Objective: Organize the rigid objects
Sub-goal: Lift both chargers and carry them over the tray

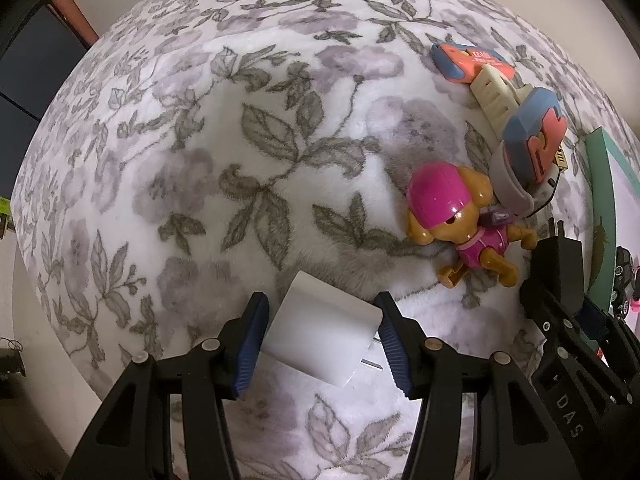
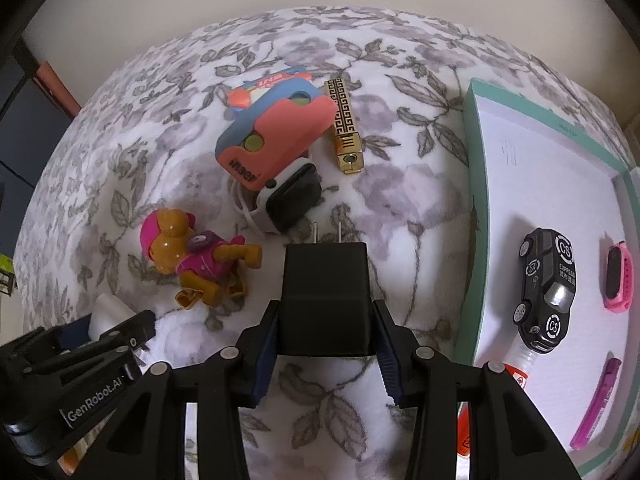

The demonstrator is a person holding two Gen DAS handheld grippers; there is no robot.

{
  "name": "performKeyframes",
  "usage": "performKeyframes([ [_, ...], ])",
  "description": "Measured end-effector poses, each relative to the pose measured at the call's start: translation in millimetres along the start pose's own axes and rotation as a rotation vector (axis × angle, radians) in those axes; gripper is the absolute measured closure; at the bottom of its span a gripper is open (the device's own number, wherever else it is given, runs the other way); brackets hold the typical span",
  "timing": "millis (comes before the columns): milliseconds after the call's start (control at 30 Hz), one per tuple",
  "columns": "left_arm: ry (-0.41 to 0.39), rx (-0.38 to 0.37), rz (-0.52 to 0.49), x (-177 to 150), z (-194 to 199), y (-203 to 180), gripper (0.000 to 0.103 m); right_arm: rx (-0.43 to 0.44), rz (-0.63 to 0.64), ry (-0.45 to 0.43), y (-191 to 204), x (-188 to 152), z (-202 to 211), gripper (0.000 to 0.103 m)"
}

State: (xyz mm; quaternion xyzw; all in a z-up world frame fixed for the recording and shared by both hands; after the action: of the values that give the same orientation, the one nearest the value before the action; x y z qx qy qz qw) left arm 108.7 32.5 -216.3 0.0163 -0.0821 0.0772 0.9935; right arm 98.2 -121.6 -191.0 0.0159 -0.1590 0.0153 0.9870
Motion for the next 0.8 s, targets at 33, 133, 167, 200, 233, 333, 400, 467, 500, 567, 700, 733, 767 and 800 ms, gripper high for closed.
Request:
performKeyframes([
  [33, -0.002, 0.002, -0.002, 0.1, 0.1, -1.1, 0.046, -0.005, 0.008, 0.0, 0.4, -1.6, 0.9, 0.056],
  [133, -0.009, 0.007, -0.008, 0.1, 1.3, -1.9, 0.046, -0.015, 0.024, -0.001, 1.7, -3.3, 2.5, 0.056],
  [167, -0.011, 0.01, -0.01, 0.1, 1.5, -3.2, 0.046, -0.017, 0.028, -0.002, 2.4, -3.5, 2.8, 0.056],
  [200, -0.013, 0.011, -0.012, 0.1, 2.6, -1.0, 0.046, -0.017, 0.031, -0.003, 2.6, -3.8, 2.8, 0.055],
  [233, -0.015, 0.014, -0.015, 0.4, 2.6, -1.2, 0.046, -0.016, 0.033, -0.005, 3.0, -4.0, 2.9, 0.055],
  [333, -0.018, 0.023, -0.022, 0.8, 3.0, -3.5, 0.046, -0.009, 0.034, -0.006, 3.1, -4.1, 3.3, 0.056],
  [400, -0.016, 0.024, -0.023, 1.0, 3.5, -4.4, 0.046, -0.003, 0.029, -0.004, 2.2, -4.8, 3.0, 0.056],
  [467, -0.015, 0.021, -0.021, 1.2, 3.5, -4.2, 0.047, 0.002, 0.025, -0.002, 2.1, -4.8, 3.0, 0.056],
  [500, -0.013, 0.018, -0.019, 1.4, 3.9, -4.0, 0.047, 0.005, 0.023, 0.0, 2.6, -5.2, 3.2, 0.056],
  [567, -0.011, 0.015, -0.018, 1.6, 4.5, -3.9, 0.047, 0.011, 0.019, 0.001, 2.3, -5.3, 3.6, 0.056],
  [700, -0.006, 0.003, -0.011, 2.3, 4.2, -2.5, 0.047, 0.046, -0.01, 0.003, -1.8, -6.2, 6.2, 0.056],
  [733, -0.005, 0.0, -0.008, 2.1, 4.3, -2.9, 0.047, 0.055, -0.017, 0.004, -2.6, -6.5, 6.7, 0.056],
  [767, -0.004, -0.002, -0.006, 2.1, 4.1, -2.6, 0.047, 0.063, -0.024, 0.003, -3.3, -6.8, 7.0, 0.056],
  [800, -0.004, -0.005, -0.005, 2.1, 4.2, -2.6, 0.047, 0.072, -0.029, 0.004, -4.1, -7.6, 7.6, 0.057],
])
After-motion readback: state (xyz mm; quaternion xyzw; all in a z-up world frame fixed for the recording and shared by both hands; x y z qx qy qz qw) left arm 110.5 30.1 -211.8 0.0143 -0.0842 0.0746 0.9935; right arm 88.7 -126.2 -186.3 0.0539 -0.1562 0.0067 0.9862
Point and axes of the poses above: each gripper's, at about its wrist camera, not at the fingertips, and z roughly against the way its jaws point, y to its left, x to its top, the point moved 10 cm from there along -z, roughly the way its jaws point, and after that the axes turned 12 degrees about z, right-handed, at the moved point
